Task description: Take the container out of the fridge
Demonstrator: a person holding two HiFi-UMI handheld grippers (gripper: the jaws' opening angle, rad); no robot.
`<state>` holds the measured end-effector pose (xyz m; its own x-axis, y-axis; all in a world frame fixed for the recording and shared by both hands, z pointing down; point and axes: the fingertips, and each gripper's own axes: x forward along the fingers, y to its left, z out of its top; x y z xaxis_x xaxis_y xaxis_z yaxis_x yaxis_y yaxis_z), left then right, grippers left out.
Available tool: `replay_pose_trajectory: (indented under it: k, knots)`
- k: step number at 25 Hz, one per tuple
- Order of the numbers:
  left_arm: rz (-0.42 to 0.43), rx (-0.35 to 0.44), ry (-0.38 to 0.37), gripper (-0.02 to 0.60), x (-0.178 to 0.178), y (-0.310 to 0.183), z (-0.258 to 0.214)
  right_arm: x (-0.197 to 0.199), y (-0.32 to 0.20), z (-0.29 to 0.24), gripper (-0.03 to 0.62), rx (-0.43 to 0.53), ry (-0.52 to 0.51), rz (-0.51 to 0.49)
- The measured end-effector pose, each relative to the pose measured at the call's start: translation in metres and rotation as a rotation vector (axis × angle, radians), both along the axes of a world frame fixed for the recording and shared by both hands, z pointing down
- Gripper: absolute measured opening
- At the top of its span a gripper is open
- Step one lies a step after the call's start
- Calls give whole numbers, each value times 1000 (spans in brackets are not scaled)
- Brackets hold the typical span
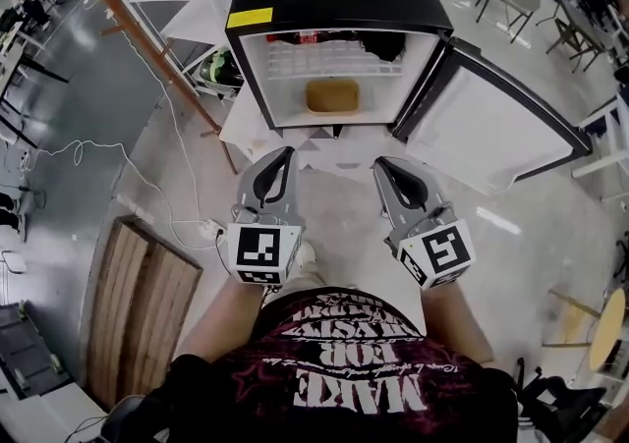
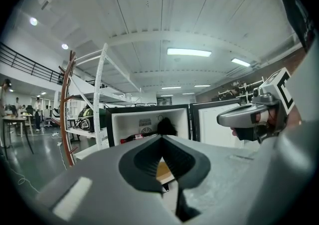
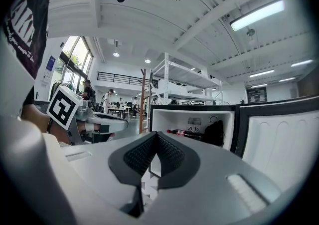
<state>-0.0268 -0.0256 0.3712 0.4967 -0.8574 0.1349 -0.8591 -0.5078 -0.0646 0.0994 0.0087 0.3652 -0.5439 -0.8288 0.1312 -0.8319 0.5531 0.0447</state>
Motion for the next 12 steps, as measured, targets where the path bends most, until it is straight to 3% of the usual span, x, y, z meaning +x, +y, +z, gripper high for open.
replay_pose_trajectory:
  k: [12]
  knots:
    - [38, -2, 11, 0, 8, -29, -3, 3, -27, -3, 28, -11, -3, 28]
